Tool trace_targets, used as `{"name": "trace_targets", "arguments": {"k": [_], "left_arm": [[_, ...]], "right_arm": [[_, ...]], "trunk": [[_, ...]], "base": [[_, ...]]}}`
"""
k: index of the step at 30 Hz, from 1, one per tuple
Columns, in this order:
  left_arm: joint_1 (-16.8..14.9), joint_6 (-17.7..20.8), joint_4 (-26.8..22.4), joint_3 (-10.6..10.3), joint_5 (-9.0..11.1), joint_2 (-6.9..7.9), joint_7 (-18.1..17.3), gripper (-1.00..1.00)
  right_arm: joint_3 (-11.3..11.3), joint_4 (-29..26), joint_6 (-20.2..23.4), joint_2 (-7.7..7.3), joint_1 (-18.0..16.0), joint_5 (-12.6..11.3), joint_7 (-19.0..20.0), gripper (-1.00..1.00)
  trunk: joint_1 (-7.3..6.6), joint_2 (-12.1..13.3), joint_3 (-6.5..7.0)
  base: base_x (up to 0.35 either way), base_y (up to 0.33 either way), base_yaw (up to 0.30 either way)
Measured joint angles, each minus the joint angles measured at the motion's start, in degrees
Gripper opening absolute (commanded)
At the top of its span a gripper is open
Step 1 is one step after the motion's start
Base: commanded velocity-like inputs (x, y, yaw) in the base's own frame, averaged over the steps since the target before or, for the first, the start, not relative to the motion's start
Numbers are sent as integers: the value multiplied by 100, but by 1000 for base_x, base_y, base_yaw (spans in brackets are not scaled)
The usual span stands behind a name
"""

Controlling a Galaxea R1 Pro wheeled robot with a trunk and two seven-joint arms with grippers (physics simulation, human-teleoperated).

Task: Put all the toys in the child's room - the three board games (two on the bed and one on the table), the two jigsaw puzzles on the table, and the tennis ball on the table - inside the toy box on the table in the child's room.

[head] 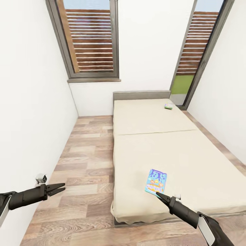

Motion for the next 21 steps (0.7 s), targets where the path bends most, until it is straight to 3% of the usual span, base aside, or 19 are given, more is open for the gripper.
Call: {"name": "trace_targets", "arguments": {"k": [21], "left_arm": [[-4,53,-10,-8,0,17,0,100]], "right_arm": [[-8,8,-9,0,6,-2,19,-100]], "trunk": [[-462,843,506]], "base": [[0,0,-225]]}}
